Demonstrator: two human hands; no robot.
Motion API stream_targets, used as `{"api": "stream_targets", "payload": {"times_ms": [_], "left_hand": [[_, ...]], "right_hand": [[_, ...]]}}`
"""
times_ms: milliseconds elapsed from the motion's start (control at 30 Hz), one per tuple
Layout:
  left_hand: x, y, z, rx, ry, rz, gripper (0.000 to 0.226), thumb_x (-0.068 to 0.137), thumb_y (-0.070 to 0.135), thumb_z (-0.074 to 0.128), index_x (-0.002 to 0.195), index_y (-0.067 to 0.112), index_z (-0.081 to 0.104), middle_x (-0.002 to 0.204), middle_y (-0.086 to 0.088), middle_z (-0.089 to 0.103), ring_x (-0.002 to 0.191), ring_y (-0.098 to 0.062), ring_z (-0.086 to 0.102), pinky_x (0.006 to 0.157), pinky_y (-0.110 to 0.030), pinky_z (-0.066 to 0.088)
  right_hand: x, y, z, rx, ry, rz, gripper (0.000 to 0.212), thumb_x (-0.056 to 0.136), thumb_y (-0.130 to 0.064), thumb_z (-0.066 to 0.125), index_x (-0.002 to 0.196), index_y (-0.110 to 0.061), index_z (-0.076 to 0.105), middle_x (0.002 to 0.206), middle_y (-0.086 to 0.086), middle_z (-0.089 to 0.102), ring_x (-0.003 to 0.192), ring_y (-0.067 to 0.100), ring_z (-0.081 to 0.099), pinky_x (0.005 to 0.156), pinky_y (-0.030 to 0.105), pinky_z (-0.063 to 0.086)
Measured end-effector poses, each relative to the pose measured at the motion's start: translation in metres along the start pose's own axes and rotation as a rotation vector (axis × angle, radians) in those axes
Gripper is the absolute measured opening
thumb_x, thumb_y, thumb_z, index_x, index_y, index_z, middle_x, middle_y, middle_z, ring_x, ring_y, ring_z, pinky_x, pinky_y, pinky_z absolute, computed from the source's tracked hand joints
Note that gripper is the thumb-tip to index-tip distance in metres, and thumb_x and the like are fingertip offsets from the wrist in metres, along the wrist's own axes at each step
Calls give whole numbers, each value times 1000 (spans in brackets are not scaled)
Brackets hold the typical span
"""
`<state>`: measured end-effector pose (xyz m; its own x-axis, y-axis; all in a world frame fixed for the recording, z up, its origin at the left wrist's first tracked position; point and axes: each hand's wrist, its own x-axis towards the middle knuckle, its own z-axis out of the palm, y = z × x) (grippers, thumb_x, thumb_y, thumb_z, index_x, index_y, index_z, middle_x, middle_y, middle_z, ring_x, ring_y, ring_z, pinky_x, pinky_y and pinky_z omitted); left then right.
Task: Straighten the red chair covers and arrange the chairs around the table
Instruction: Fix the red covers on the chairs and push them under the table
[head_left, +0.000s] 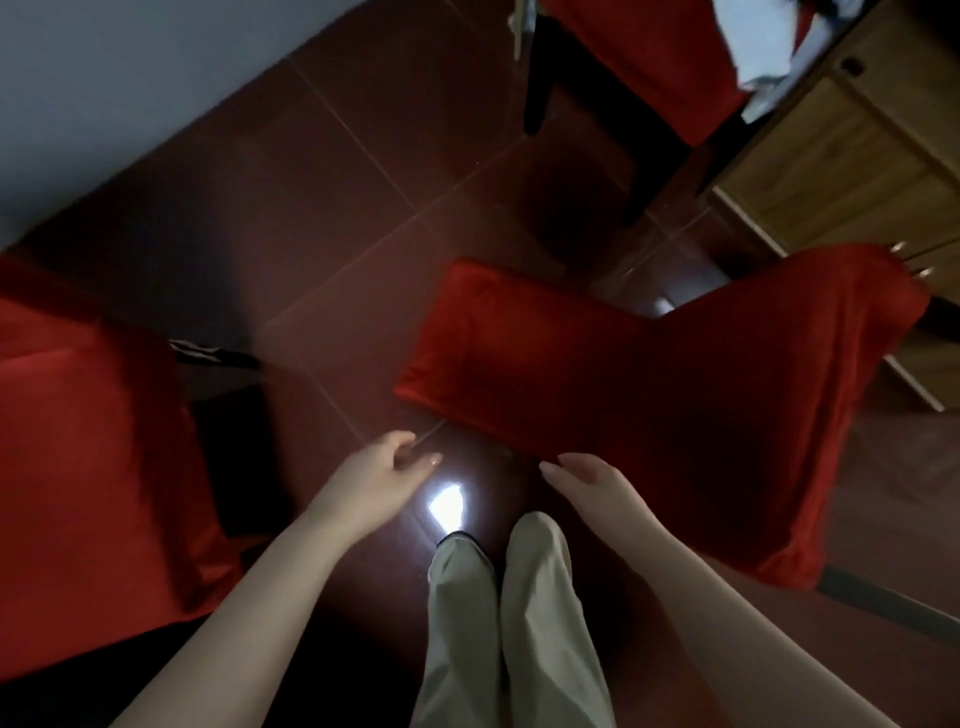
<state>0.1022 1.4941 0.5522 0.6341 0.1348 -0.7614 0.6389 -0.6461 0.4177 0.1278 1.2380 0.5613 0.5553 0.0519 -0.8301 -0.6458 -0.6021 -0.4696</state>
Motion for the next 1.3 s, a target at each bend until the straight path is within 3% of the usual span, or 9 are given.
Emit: {"api": "stream_targets", "payload": {"times_ms": [133,233,333,433,567,800,933,1067,1300], "left_hand": [[61,-18,40,-160,-13,-78,51,93,47,63,134,18,57,127,-1,64,118,-15,58,92,-24,39],[107,-30,74,-222,-13,-104,41,94,42,63,125,15,61,115,0,66,107,-15,59,81,-19,38],[147,-41,109,-270,-20,-96,19,98,32,60,99,15,69,86,0,63,81,-12,55,61,-16,39],[185,-58,143,-251,-104,-108,33,100,30,56,72,14,59,64,4,48,62,-10,43,58,-26,33],[230,-87,176,-335,-129,-192,25,96,41,58,91,17,56,84,-7,54,77,-16,49,71,-31,37],[302,-114,218,-397,-105,-302,30,92,56,58,85,27,62,97,0,70,99,-19,65,86,-36,47],[333,-123,246,-477,-87,-345,37,90,61,57,86,24,60,105,-9,71,90,-16,64,72,-31,44],[351,-133,282,-580,-71,-401,48,86,67,56,83,20,62,90,-5,66,75,-13,58,68,-32,44],[377,-142,313,-784,-79,-441,61,82,72,58,111,19,63,108,-2,68,99,-17,61,80,-40,47]], "right_hand": [[59,28,20,152,17,94,55,94,-41,61,137,-9,53,131,6,61,120,18,57,108,35,41],[101,53,35,256,10,178,33,94,-39,61,115,-13,62,124,11,65,115,24,60,105,44,44],[139,75,52,376,-11,263,16,95,-38,59,99,-22,61,126,16,63,118,30,59,107,50,41],[176,98,70,496,-41,300,13,96,-39,58,97,-27,60,128,18,60,115,32,60,109,53,39],[226,129,92,582,-52,348,23,94,-45,57,109,-28,52,115,4,60,102,19,59,104,44,42],[300,168,117,735,-39,428,64,89,-51,61,139,-14,48,126,7,58,107,22,59,93,39,44],[337,191,135,906,-17,487,73,86,-53,63,144,-13,42,136,12,55,110,24,58,95,40,44],[363,207,156,1115,5,556,93,82,-56,66,151,-8,26,142,14,49,123,28,53,99,42,42],[398,221,177,1332,51,566,99,79,-59,68,152,-10,22,145,14,46,129,26,49,95,39,42]]}}
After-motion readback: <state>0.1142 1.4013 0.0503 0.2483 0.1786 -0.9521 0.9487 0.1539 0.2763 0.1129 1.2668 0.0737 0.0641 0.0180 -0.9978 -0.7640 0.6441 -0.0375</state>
